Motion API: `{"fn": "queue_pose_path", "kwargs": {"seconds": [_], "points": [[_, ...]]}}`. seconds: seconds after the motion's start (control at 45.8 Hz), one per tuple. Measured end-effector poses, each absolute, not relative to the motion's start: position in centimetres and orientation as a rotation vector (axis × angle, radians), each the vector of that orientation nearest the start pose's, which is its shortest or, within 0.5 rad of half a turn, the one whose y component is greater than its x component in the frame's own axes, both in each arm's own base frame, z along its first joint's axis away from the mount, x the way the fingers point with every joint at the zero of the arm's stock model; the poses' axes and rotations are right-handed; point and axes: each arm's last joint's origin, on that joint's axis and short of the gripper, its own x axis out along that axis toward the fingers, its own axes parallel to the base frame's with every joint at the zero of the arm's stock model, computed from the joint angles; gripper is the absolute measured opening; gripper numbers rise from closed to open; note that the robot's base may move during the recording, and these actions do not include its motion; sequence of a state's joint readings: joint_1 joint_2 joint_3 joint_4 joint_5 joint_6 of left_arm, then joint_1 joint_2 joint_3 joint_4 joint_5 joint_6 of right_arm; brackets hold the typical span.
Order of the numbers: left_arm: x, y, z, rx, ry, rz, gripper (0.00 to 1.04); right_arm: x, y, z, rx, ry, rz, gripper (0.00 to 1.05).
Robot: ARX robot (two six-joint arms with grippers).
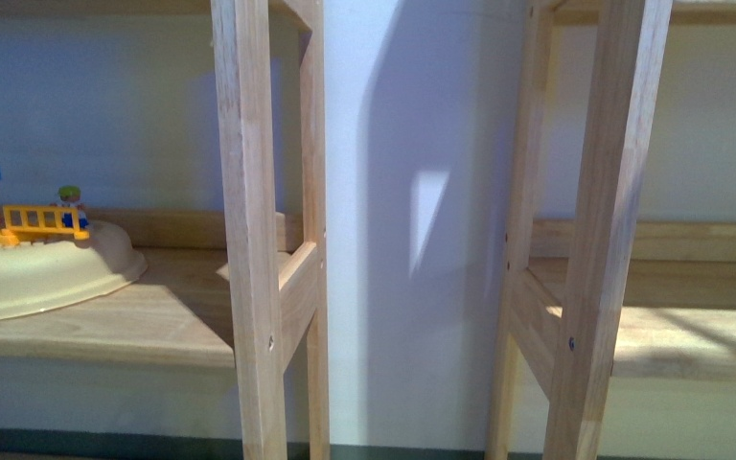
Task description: Put away toys
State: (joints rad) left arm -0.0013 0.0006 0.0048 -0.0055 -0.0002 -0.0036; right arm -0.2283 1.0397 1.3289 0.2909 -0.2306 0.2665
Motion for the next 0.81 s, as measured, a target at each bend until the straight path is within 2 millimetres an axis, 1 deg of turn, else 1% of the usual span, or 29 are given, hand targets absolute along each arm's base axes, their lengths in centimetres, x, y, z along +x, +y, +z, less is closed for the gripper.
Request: {"fn": "queue_pose_path", "kwargs": {"seconds": [0.066, 0.175, 0.197, 0.218, 0.284, 0.328, 0.35, 0.415, 0.437, 0.481, 0.502, 0.524, 0.59, 0.612, 0.633, 0.699, 0.743, 0.808], "points": [[9.7, 0.0, 16.5, -0.004, 0.001, -0.001, 0.98, 17.0, -2.8, 49.8, 0.092, -0.571, 0.074, 0.98], [9.7, 0.0, 16.5, -0.004, 0.001, -0.001, 0.98, 16.1, -2.0, 46.9, 0.072, -0.558, 0.074, 0.98], [9.7, 0.0, 16.5, -0.004, 0.001, -0.001, 0.98, 15.9, -1.9, 46.6, 0.073, -0.554, 0.076, 0.98], [9.7, 0.0, 16.5, -0.004, 0.001, -0.001, 0.98, 15.8, -1.7, 45.9, 0.076, -0.545, 0.081, 0.98], [9.7, 0.0, 16.5, -0.004, 0.001, -0.001, 0.98, 15.0, -0.8, 42.4, 0.086, -0.496, 0.079, 0.98], [9.7, 0.0, 16.5, -0.004, 0.001, -0.001, 0.98, 14.6, -0.4, 40.9, 0.081, -0.472, 0.079, 0.98], [9.7, 0.0, 16.5, -0.004, 0.001, -0.001, 0.98, 14.5, -0.3, 40.5, 0.077, -0.466, 0.078, 0.98], [9.7, 0.0, 16.5, -0.004, 0.001, -0.001, 0.98, 13.9, 0.4, 38.4, 0.069, -0.436, 0.08, 0.98], [9.7, 0.0, 16.5, -0.004, 0.001, -0.001, 0.98, 13.7, 0.6, 37.6, 0.07, -0.385, 0.062, 0.96], [9.7, 0.0, 16.5, -0.004, 0.001, -0.001, 0.98, 13.2, 0.9, 36.6, 0.067, -0.296, 0.031, 0.91], [9.7, 0.0, 16.5, -0.004, 0.001, -0.001, 0.98, 12.8, 1.1, 35.4, 0.062, -0.211, 0.008, 0.85], [9.7, 0.0, 16.5, -0.004, 0.001, -0.002, 0.98, 12.7, 1.2, 34.9, 0.059, -0.184, 0.002, 0.84], [9.7, 0.0, 16.5, -0.004, 0.001, 0.0, 0.98, 12.2, 1.3, 31.4, 0.027, -0.05, 0.009, 0.73], [9.7, 0.0, 16.5, -0.004, 0.001, 0.0, 0.98, 12.1, 1.3, 30.6, 0.022, -0.031, 0.01, 0.69], [9.7, 0.0, 16.5, -0.004, 0.001, 0.0, 0.98, 12.1, 1.3, 30.2, 0.02, -0.025, 0.009, 0.68], [9.7, 0.0, 16.5, -0.004, 0.001, -0.002, 0.98, 12.0, 1.2, 28.4, 0.014, -0.003, 0.005, 0.57], [9.7, 0.0, 16.5, -0.004, 0.001, -0.001, 0.98, 12.0, 1.1, 27.7, 0.012, 0.001, 0.004, 0.51], [9.7, 0.0, 16.5, -0.004, 0.001, -0.001, 0.98, 11.8, 0.4, 25.8, 0.007, 0.012, 0.03, 0.35]]}}
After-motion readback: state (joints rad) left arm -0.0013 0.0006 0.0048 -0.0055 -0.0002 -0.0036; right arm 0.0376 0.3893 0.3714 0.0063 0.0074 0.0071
